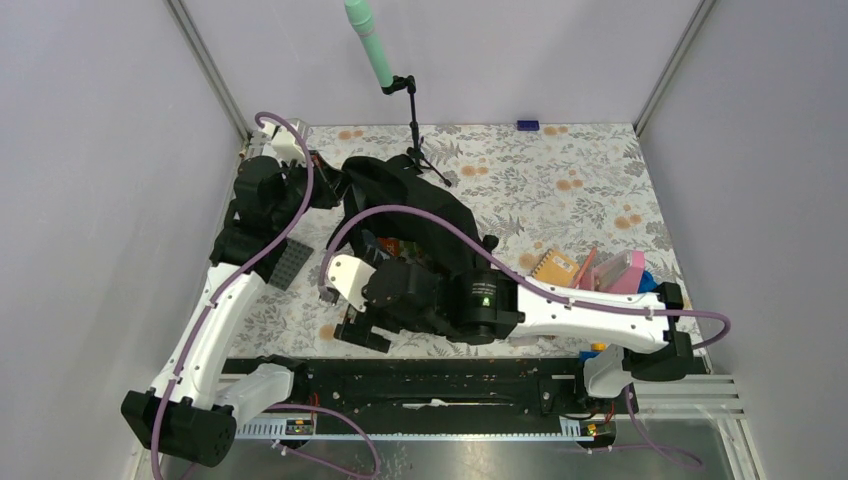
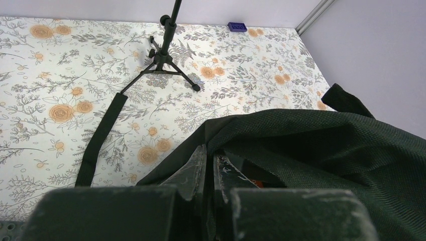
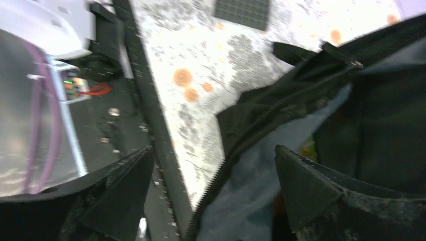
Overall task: Pack the student bag
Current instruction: Zip the student bag at the center of the board.
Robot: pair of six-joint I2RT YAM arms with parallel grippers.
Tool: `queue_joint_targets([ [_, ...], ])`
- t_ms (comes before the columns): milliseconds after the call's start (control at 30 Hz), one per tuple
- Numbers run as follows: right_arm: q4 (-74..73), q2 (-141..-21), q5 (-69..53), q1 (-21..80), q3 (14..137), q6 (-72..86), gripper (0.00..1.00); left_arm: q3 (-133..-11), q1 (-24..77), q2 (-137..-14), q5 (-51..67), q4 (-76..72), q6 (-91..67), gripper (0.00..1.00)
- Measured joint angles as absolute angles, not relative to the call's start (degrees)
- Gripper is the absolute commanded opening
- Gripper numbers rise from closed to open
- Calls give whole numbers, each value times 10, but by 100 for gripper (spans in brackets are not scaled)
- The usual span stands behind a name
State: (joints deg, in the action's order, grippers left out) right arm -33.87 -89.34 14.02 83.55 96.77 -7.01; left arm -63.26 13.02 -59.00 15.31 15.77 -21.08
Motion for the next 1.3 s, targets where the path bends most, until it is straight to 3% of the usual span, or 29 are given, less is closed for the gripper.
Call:
queue_joint_targets([
  [67,-368,-909,194,844,982,-80,75,-633,128,-590,156,158,-211,0],
  [200,-410,-915,280,844,991,-102,16,-633,127,-590,162,158,-210,2],
  [233,-418,-915,300,844,992,-106,10,-632,126,-589,165,158,-208,13],
  [300,-425,-914,328,842,995,-119,1,-631,125,-585,174,158,-200,50],
  [333,-427,-914,336,840,995,-125,0,-629,124,-580,179,155,-196,67],
  [400,-430,-910,341,834,995,-133,0,-619,121,-561,191,140,-187,83],
  [533,-430,-893,337,803,996,-145,0,-565,118,-474,205,106,-183,98],
  [767,-430,-837,295,754,995,-150,0,-467,118,-315,180,110,-184,99],
  [967,-425,-821,257,735,978,-150,0,-457,118,-289,60,218,-206,99],
  [1300,-396,-789,213,720,934,-148,0,-476,118,-296,86,339,-119,84],
])
